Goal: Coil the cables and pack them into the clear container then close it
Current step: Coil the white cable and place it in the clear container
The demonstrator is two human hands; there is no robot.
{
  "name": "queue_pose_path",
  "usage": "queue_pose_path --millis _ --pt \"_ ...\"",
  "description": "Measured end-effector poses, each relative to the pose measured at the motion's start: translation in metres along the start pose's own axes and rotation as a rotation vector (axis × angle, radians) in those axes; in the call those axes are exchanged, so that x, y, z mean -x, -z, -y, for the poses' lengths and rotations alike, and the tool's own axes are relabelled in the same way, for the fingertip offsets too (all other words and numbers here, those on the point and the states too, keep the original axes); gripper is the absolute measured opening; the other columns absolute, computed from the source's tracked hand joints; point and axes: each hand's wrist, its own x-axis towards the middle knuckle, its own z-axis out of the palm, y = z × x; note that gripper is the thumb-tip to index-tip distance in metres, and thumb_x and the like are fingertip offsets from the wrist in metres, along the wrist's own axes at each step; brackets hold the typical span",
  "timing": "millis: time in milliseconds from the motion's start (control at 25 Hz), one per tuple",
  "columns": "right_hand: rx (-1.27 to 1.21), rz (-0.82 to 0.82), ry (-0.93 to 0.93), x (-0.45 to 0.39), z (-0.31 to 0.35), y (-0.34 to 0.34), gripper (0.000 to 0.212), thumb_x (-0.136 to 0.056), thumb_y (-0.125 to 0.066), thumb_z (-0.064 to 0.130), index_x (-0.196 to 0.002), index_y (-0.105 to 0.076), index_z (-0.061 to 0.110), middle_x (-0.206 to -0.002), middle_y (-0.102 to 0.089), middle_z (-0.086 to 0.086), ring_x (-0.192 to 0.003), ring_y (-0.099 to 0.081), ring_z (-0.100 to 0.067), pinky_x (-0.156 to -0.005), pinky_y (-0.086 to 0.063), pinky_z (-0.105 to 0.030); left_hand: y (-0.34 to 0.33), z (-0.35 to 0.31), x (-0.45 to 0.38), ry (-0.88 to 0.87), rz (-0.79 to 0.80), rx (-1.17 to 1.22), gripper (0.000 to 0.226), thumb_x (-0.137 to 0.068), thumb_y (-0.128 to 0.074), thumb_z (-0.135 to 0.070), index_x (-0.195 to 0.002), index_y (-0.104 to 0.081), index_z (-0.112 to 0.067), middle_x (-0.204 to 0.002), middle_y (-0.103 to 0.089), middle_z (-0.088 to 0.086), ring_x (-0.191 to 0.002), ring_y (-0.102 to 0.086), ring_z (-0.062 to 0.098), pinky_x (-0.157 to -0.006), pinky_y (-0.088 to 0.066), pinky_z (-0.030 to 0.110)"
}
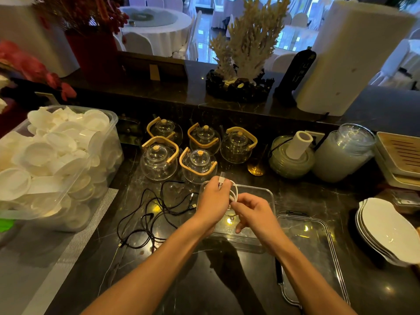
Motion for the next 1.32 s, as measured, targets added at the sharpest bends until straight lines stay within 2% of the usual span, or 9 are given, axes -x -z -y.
queue_pose_path --millis 200,400,520,640,760,840,1000,1120,1320 --pt "0.088 -0.158 0.077 -0.006 -0.014 -0.007 0.003 -0.091 -0.070 0.008 -0.090 -0.068 0.010 -0.068 -0.058 -0.008 -0.061 -0.057 -0.019 -0.049 -0.056 -0.032 0.001 0.004 0.000 0.059 0.097 0.015 0.020 -0.100 -0.048 -0.017 -0.094 -0.065 -0.009 -0.069 -0.061 -0.001 -0.062 -0.055 0.010 -0.058 -0.044 0.024" --pt "0.343 -0.311 0.181 -0.005 -0.027 -0.013 0.011 -0.095 -0.069 0.027 -0.094 -0.059 0.023 -0.071 -0.067 -0.006 -0.058 -0.064 -0.015 -0.052 -0.057 -0.047 0.009 0.009 0.001 0.342 0.237 0.392 0.033 -0.108 -0.041 -0.026 -0.086 -0.060 -0.011 -0.057 -0.051 -0.001 -0.054 -0.050 0.009 -0.064 -0.048 0.027" --pt "0.476 -0.308 0.329 -0.003 -0.027 -0.013 0.011 -0.100 -0.063 0.031 -0.107 -0.056 0.026 -0.064 -0.065 0.005 -0.060 -0.066 -0.009 -0.051 -0.054 -0.031 0.009 0.016 0.003 0.418 0.287 0.418 0.038 -0.109 -0.038 -0.030 -0.100 -0.064 -0.004 -0.056 -0.057 -0.001 -0.051 -0.052 0.007 -0.058 -0.049 0.022" --pt "0.309 -0.347 0.301 -0.005 -0.023 -0.016 0.008 -0.102 -0.062 0.030 -0.108 -0.067 0.029 -0.075 -0.073 0.006 -0.070 -0.071 -0.007 -0.057 -0.056 -0.026 0.009 0.025 0.002 0.420 0.278 0.460 0.036 -0.108 -0.042 -0.024 -0.127 -0.060 0.001 -0.066 -0.055 -0.001 -0.056 -0.047 0.006 -0.057 -0.045 0.020" --pt "0.212 -0.428 0.235 -0.009 -0.024 -0.011 0.009 -0.102 -0.061 0.035 -0.104 -0.069 0.036 -0.092 -0.072 0.007 -0.079 -0.069 -0.012 -0.066 -0.056 -0.034 0.012 0.029 -0.003 0.338 0.313 0.336 0.026 -0.107 -0.045 -0.019 -0.120 -0.057 0.001 -0.081 -0.051 0.004 -0.063 -0.048 0.007 -0.067 -0.049 0.022" --pt "0.115 -0.457 0.182 -0.009 -0.022 -0.005 0.012 -0.103 -0.059 0.033 -0.105 -0.071 0.033 -0.094 -0.072 0.002 -0.068 -0.062 -0.014 -0.059 -0.051 -0.034 0.015 0.029 -0.004 0.275 0.345 0.247 0.023 -0.107 -0.045 -0.021 -0.116 -0.056 -0.002 -0.082 -0.051 0.004 -0.066 -0.048 0.007 -0.078 -0.049 0.027" --pt "-0.273 -0.416 0.086 -0.009 -0.016 0.007 0.020 -0.105 -0.055 0.021 -0.119 -0.069 0.020 -0.078 -0.065 -0.004 -0.044 -0.041 -0.011 -0.041 -0.035 -0.024 0.021 0.025 -0.004 0.157 0.411 0.005 0.023 -0.106 -0.048 -0.025 -0.099 -0.065 -0.011 -0.079 -0.055 0.001 -0.074 -0.051 0.010 -0.083 -0.048 0.031" --pt "-0.431 -0.386 -0.089 -0.017 -0.014 0.014 0.012 -0.103 -0.058 0.013 -0.104 -0.065 0.005 -0.069 -0.053 -0.005 -0.042 -0.035 -0.007 -0.038 -0.030 -0.020 0.015 0.021 0.003 0.074 0.383 -0.004 0.025 -0.106 -0.047 -0.028 -0.092 -0.062 -0.015 -0.071 -0.052 0.000 -0.069 -0.049 0.012 -0.077 -0.049 0.031" --pt "-0.326 -0.032 -0.256 -0.012 -0.012 0.018 0.024 -0.102 -0.058 0.011 -0.088 -0.076 0.002 -0.059 -0.048 0.000 -0.042 -0.031 -0.005 -0.038 -0.022 -0.017 0.012 0.017 -0.001 -0.071 0.247 -0.112 0.027 -0.106 -0.044 -0.033 -0.089 -0.057 -0.016 -0.070 -0.054 -0.003 -0.065 -0.053 0.011 -0.072 -0.051 0.040"
